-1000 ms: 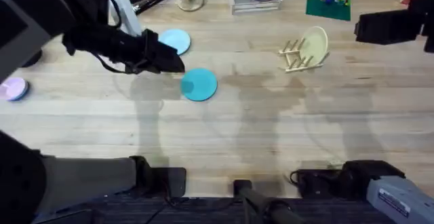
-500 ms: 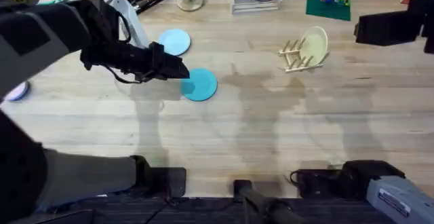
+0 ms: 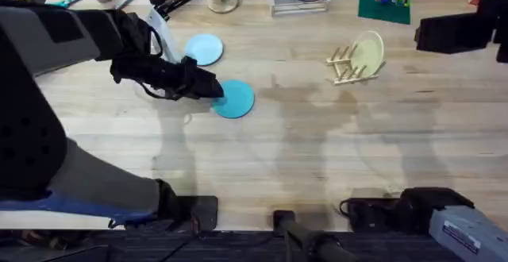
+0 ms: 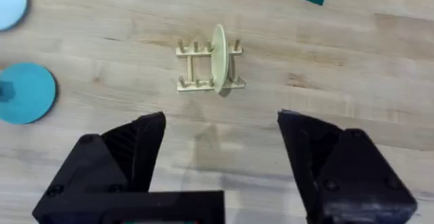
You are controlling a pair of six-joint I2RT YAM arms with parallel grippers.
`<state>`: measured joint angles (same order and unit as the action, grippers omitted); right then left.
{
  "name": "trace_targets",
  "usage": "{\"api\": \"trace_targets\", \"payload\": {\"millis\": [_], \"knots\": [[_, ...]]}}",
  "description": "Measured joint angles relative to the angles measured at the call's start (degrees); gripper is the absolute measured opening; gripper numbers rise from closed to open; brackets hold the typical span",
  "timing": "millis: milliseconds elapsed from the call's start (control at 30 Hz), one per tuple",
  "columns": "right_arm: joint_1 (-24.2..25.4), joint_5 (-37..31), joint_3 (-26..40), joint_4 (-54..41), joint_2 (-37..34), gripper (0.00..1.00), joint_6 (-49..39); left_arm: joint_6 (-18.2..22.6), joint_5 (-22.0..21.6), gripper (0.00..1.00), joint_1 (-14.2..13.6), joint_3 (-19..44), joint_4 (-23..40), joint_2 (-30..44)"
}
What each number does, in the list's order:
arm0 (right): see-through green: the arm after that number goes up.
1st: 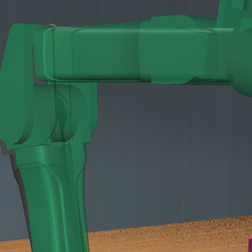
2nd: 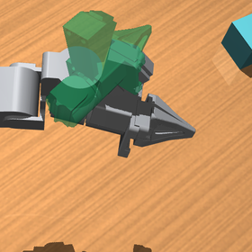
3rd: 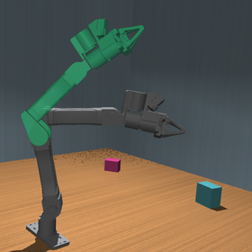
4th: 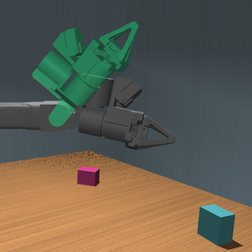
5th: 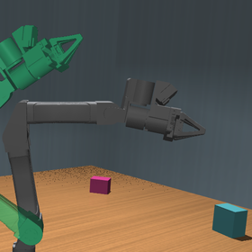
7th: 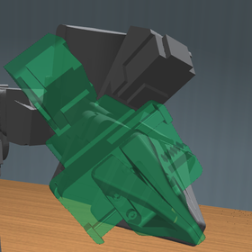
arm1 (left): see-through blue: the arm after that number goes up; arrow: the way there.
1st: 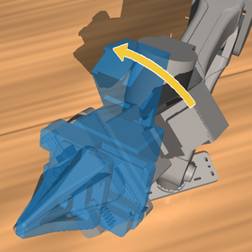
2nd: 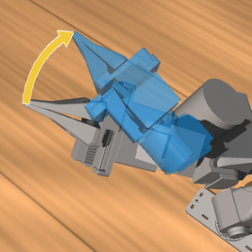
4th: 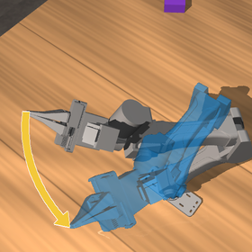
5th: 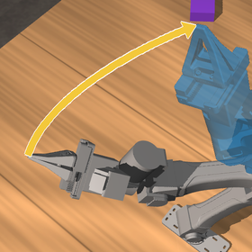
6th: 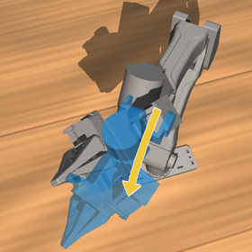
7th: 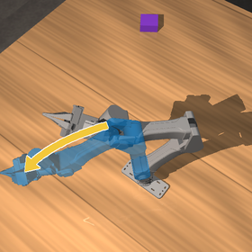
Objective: Pick up the plates from the table one by one and place each into a slot on the dish rack.
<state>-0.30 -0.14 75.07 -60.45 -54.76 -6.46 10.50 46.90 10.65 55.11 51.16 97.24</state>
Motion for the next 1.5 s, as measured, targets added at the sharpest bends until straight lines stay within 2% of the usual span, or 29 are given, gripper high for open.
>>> {"api": "trace_targets", "payload": {"millis": [333, 667, 833, 1100, 1267, 1500], "knots": [[0.00, 0.00, 0.00, -0.02, 0.00, 0.995, 0.00, -0.14, 0.02, 0.041, 3.46, 0.00, 0.04, 0.23], [0.00, 0.00, 0.00, 0.00, 0.02, 0.995, 0.00, -0.21, 0.05, 0.041, 3.48, 0.00, -1.29, 0.63], [0.00, 0.00, 0.00, 0.00, 0.00, 0.994, 0.00, -0.22, 0.45, 0.042, 3.48, 0.00, -4.42, 5.79], [0.00, 0.00, 0.00, -0.02, 0.00, 0.995, 0.00, -2.57, 10.79, 0.042, 3.88, 0.21, -9.10, 13.56], [0.00, 0.61, 0.00, -0.02, 0.01, 0.993, 0.04, -2.84, 11.99, 0.042, 3.85, 0.50, -9.60, 14.23], [-0.02, 5.51, 0.11, -0.33, -1.08, 0.994, 0.08, -2.84, 12.01, 0.041, 3.85, 0.51, -9.60, 14.24]]}}
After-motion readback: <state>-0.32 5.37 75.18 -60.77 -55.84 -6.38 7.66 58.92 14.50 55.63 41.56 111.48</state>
